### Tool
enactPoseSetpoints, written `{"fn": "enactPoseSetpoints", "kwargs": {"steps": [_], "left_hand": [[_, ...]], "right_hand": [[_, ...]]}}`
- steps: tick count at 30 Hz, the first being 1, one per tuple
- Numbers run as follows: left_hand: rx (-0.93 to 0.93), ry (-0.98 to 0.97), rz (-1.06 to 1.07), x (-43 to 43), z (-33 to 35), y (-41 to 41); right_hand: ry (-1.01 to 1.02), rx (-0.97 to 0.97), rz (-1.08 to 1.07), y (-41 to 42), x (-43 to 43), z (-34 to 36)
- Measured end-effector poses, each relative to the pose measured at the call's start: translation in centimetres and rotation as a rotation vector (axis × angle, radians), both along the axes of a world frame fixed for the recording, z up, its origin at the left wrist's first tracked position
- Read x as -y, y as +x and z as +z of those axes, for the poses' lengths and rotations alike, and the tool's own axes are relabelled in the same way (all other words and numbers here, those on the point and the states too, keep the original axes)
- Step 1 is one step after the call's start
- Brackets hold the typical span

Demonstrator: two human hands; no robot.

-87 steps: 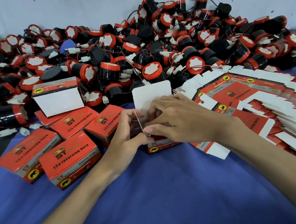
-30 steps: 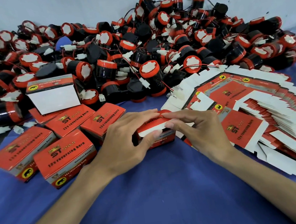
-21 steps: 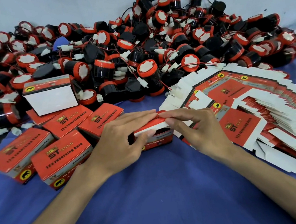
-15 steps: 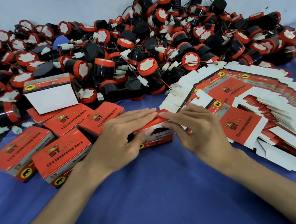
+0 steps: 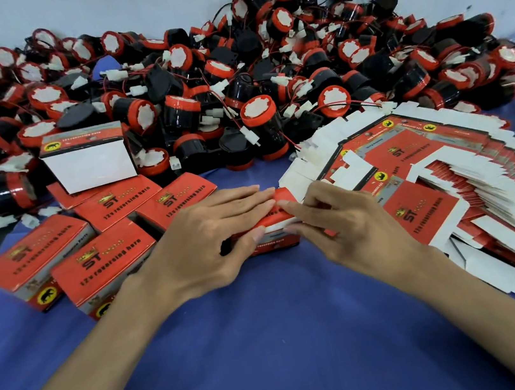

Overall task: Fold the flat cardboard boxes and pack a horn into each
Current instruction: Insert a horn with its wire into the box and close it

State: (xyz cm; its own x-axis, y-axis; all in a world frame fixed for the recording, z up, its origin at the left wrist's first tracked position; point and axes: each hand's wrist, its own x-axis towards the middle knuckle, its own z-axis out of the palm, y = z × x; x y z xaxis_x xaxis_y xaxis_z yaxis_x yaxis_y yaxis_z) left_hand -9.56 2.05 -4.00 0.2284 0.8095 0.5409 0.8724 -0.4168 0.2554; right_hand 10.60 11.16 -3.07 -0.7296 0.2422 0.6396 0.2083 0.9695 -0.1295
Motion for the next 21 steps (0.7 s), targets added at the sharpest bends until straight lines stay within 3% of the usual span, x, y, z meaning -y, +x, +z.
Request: {"fn": "enactPoseSetpoints", "kwargs": {"steps": [10,16,21], "left_hand": [[-0.162,0.031,0.118,-0.2,-0.4,1.6],[-0.148,0.075,0.12,-0.3,-0.3,1.5],[-0.127,0.058,0.088,-0.4,-0.6,1.4]], "right_hand": [[-0.012,-0.074,-0.008,-0.2,0.1,-1.2],[0.09,-0.118,-0.022,-0.4,0.1,-1.7],[0.04,-0.097,0.031,-0.4,-0.1,-2.1]]}}
